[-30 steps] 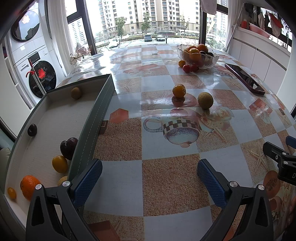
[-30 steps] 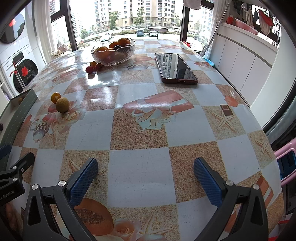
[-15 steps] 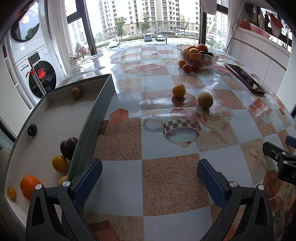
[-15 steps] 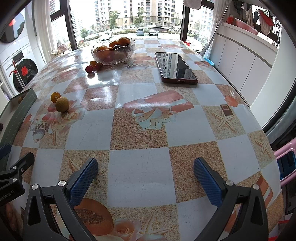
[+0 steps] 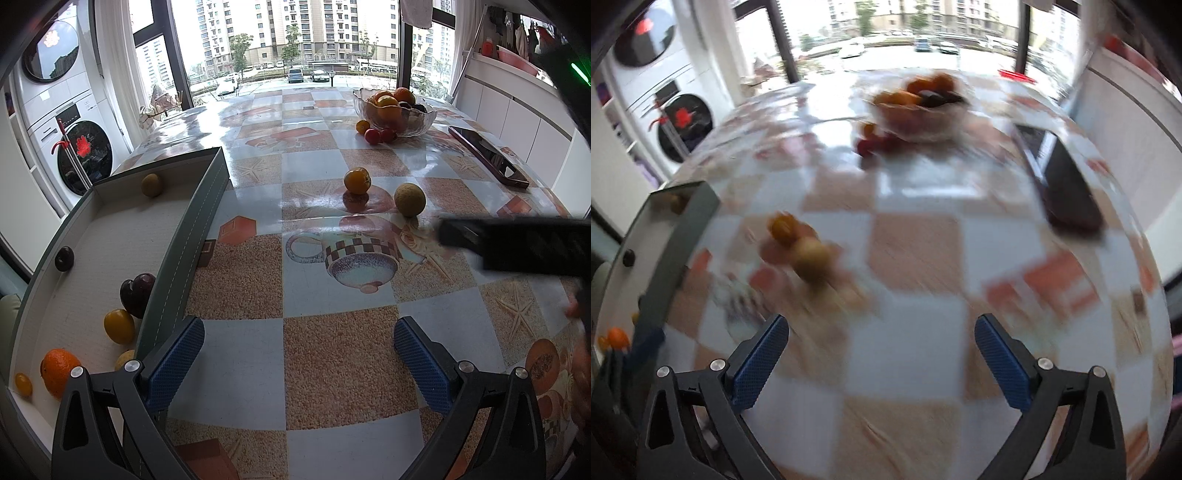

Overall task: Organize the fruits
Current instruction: 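Grasp a yellow-brown round fruit with the right tool while the left grasps a small orange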

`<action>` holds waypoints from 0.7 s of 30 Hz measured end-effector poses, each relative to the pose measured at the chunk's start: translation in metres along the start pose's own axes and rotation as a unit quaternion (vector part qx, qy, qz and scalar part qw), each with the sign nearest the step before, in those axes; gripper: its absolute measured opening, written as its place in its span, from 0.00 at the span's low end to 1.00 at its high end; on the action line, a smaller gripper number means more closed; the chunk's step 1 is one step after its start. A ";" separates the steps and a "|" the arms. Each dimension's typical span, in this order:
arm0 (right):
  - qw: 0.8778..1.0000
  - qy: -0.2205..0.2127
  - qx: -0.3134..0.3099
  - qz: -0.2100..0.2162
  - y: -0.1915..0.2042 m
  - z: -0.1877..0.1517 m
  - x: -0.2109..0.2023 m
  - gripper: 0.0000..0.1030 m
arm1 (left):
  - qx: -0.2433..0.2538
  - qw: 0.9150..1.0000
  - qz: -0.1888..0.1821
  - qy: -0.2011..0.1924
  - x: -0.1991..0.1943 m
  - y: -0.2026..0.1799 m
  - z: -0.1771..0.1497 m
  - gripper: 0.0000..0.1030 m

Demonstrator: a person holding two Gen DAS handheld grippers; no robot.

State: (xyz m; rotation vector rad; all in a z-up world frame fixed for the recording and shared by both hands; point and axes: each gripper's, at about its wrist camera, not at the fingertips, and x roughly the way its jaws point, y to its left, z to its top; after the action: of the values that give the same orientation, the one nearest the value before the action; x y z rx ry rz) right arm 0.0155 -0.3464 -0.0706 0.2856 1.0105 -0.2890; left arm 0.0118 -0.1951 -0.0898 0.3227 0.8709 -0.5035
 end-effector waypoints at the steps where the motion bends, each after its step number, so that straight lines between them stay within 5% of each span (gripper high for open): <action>1: 1.000 -0.001 -0.008 0.005 0.006 0.005 0.003 0.91 | 0.000 1.000 0.000 0.000 0.000 0.000 0.000 1.00; 3: 1.000 0.009 -0.020 0.014 0.014 0.012 0.013 0.66 | 0.000 1.000 0.000 0.000 0.000 0.000 0.000 1.00; 7: 0.999 0.002 -0.045 -0.001 0.029 0.014 0.018 0.49 | 0.000 1.000 0.000 0.000 0.000 0.000 0.000 1.00; 8: 0.999 -0.003 -0.048 -0.001 0.029 0.013 0.016 0.28 | -0.001 1.000 0.000 0.001 -0.001 0.000 -0.001 1.00; 21: 0.997 -0.014 0.057 0.050 -0.061 -0.031 -0.025 0.27 | -0.025 0.999 -0.018 0.030 0.036 -0.016 0.073 0.95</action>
State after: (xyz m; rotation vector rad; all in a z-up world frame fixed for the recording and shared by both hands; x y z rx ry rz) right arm -0.0434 -0.3891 -0.0703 0.4339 0.9498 -0.2596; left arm 0.0692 -0.2531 -0.0755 0.2785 0.9466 -0.5070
